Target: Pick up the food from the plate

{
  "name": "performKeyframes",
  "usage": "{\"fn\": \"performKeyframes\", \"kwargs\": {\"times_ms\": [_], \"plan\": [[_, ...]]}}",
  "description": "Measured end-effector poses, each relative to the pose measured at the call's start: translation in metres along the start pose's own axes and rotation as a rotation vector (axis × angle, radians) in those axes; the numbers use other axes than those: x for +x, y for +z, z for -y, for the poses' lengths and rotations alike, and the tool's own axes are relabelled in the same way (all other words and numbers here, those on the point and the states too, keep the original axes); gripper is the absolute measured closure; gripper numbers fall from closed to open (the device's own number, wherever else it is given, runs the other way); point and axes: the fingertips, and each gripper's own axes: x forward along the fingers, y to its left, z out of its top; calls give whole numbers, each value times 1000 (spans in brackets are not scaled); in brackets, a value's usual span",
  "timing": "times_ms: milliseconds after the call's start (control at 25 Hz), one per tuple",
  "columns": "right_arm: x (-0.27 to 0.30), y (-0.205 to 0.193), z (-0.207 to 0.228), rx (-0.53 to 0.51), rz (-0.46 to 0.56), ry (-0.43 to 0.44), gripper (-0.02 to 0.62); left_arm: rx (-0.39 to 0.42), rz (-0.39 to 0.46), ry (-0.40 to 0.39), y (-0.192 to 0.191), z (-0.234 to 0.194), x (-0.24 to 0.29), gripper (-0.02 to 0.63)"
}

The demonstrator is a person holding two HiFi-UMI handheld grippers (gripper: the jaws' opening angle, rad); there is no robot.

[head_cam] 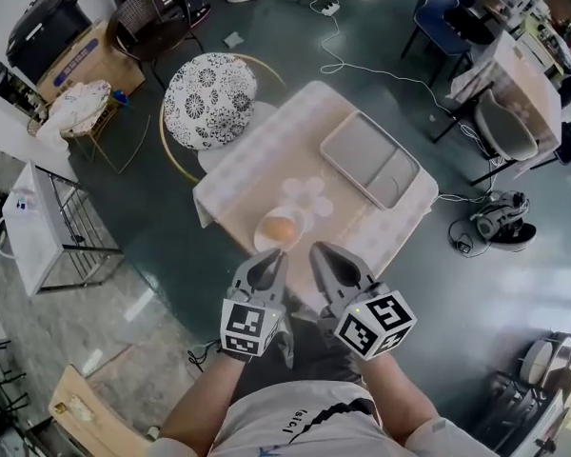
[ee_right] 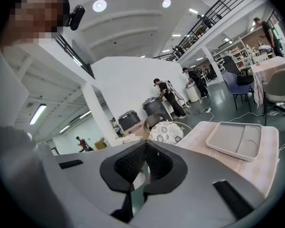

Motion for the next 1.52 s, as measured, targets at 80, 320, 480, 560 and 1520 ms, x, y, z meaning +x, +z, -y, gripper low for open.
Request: {"fn": "performKeyframes", "kwargs": {"times_ms": [80, 320, 480, 560, 1520], "plan": [[10, -4, 11, 14, -10, -3, 580, -7, -24, 3, -10, -7, 13, 598], [40, -30, 38, 23, -56, -2, 580, -36, -67, 18, -44, -25, 46, 595], [51, -49, 54, 38, -78, -13, 580, -51, -94, 39, -70, -38, 64, 466], [55, -57, 61, 43, -83, -19, 580, -45, -108, 60, -83, -46, 73, 415], [55, -94, 108, 61, -62, -81, 580, 63, -256, 168, -181, -84, 154, 166]]}}
